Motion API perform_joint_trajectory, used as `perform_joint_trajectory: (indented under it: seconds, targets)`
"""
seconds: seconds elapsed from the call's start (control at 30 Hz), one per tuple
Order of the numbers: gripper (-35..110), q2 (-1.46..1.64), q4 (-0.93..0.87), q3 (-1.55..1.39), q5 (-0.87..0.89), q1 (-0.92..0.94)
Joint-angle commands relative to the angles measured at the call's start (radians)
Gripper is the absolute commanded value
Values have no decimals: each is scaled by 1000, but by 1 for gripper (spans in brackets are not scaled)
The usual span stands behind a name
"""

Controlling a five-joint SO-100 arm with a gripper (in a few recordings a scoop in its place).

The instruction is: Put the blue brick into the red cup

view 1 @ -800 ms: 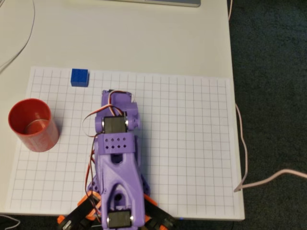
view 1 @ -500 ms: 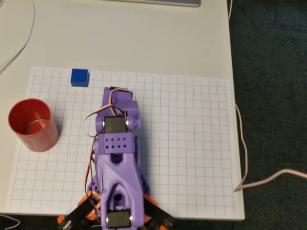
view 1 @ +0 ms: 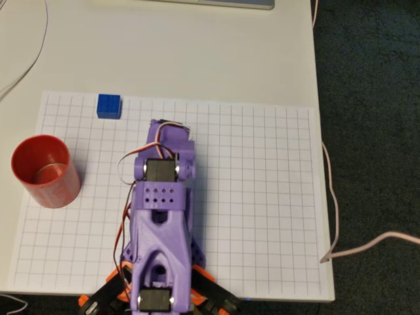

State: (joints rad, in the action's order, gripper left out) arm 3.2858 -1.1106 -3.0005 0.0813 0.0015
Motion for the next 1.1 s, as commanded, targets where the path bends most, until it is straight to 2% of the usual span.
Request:
perform_joint_trajectory:
  seconds: [0.0, 0.13, 0.23, 0.47, 0.5, 0.73, 0.8, 0.9, 1.07]
  targets:
    - [0, -40, -32, 227, -32, 97]
    - [0, -268, -74, 483, -77, 135]
    - [0, -495, -206, 758, -75, 98]
    - [0, -1019, -598, 1430, 9, -161]
    - [0, -1058, -609, 1471, 18, -195]
    - [0, -1278, -597, 1497, -58, -367]
    - [0, -1338, -549, 1483, -34, -391]
    - [0, -1420, -465, 1471, 66, -428]
    - [0, -1517, -376, 1468, 347, -520]
